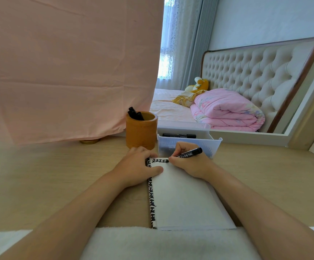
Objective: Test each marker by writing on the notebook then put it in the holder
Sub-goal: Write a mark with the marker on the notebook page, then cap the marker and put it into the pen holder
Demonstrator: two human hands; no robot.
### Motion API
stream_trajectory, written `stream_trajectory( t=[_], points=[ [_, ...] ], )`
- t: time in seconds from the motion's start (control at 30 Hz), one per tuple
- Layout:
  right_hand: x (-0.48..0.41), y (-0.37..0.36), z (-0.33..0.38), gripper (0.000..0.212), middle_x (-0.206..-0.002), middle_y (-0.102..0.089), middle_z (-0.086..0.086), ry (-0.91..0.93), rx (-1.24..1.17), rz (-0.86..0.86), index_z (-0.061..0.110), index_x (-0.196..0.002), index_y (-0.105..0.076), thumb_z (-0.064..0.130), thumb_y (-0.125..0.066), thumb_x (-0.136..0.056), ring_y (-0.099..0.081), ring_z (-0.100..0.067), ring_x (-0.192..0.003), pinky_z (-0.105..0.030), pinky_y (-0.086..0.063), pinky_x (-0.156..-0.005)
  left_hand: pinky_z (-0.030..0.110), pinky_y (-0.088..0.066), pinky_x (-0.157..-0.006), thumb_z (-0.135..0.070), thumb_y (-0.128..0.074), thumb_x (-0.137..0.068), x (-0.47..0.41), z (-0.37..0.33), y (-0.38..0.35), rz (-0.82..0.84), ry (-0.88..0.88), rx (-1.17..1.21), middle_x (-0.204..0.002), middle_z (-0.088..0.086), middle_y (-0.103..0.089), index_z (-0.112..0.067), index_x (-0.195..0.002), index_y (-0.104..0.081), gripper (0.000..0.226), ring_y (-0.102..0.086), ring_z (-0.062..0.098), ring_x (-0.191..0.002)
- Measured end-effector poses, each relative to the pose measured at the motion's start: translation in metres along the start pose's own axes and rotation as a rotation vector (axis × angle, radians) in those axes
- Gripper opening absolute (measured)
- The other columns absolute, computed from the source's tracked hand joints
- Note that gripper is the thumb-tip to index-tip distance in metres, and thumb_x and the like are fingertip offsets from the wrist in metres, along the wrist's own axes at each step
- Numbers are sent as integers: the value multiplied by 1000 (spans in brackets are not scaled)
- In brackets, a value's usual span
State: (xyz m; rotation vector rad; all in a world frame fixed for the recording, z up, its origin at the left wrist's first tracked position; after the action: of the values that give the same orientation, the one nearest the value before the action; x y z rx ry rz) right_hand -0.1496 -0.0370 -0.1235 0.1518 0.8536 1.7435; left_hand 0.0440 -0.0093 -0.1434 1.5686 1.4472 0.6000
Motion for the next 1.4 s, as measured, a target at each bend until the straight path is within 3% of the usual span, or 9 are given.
stream_trajectory(
  t=[0.43, 0.57, 0.7, 0.83, 0.93, 1.03, 1.13, 1.23, 1.4],
  points=[
    [4, 4, -1, 24, -69, -66, 7, -41, -89, -85, 23, -67, -57, 12, -73, -81, -55, -2, -60, -19, -43, -58, 31, -36, -101, -58, -63, -84, 0, 0, 0, -13, -2, 7, -126, -12, -49, -41, -128, -55, 48, -36, 9, -122],
    [8, 7, 12, 20, -74, -67, 12, 69, -162, 7, 22, -85, -68, 3, -74, -84, -57, -2, -62, -15, -44, -60, 32, -34, -103, -59, -54, -90, 1, 1, 2, -3, -8, 49, -127, -12, -49, -38, -131, -56, 46, -37, 8, -123],
    [8, 10, 23, 24, -64, -67, 9, 52, -209, 97, 23, -98, -73, 1, -65, -92, -56, -11, -52, -22, -43, -46, 25, -33, -99, -40, -44, -102, -1, 3, 11, -114, -7, 205, -129, -10, -53, -29, -132, -58, 35, -46, 5, -118],
    [7, 10, 34, 36, -93, -73, -6, 68, -254, 277, 24, -118, -69, -1, -50, -100, -65, -22, -64, -28, -49, -46, 24, -39, -97, -22, -51, -100, -2, 18, 24, -214, 69, 201, -131, -5, -56, -23, -131, -57, 32, -52, 9, -114],
    [8, 9, 39, 44, -105, -69, -17, -34, -392, 418, 17, -129, -64, -4, -34, -104, -69, -26, -73, -31, -57, -54, 24, -44, -88, -29, -60, -95, -2, 26, 28, -185, 104, 91, -120, -6, -61, -25, -125, -61, 30, -55, 8, -103],
    [8, 7, 39, 47, -101, -66, -16, -132, -436, 465, 14, -117, -70, -3, -27, -104, -69, -30, -71, -37, -58, -60, 26, -45, -85, -45, -63, -90, -1, 26, 27, -107, 108, -19, -111, -12, -62, -30, -115, -67, 30, -53, 7, -102],
    [7, 6, 39, 35, -91, -59, -11, -91, -348, 442, 17, -96, -64, 2, -34, -105, -60, -23, -56, -31, -51, -51, 24, -45, -79, -40, -67, -88, -1, 26, 29, -75, 89, -39, -108, -12, -65, -29, -110, -72, 24, -54, 5, -97],
    [4, 7, 38, 18, -87, -62, -5, -56, -144, 340, 23, -96, -54, 7, -48, -102, -51, -16, -51, -25, -42, -45, 23, -43, -73, -33, -66, -90, 0, 28, 34, -116, 86, -20, -104, -11, -66, -30, -108, -71, 19, -55, 3, -91],
    [-2, 7, 39, 21, -84, -61, 13, -9, 149, 83, 28, -112, -67, 20, -69, -92, -54, -3, -69, -19, -42, -69, 18, -41, -69, -25, -63, -94, 4, 19, 41, -245, 9, 105, -92, -19, -63, -37, -107, -65, 17, -55, 0, -84]
  ],
)
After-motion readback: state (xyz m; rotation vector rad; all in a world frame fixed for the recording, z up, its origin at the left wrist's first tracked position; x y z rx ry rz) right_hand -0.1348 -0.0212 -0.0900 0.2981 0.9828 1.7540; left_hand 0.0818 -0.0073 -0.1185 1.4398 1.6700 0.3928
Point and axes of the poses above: each hand's wrist, its own x-axis away from the middle knuckle, its own y-axis out of the back of the hand, z = x × y, the point moved 3 cm from there along -x, towards the middle knuckle
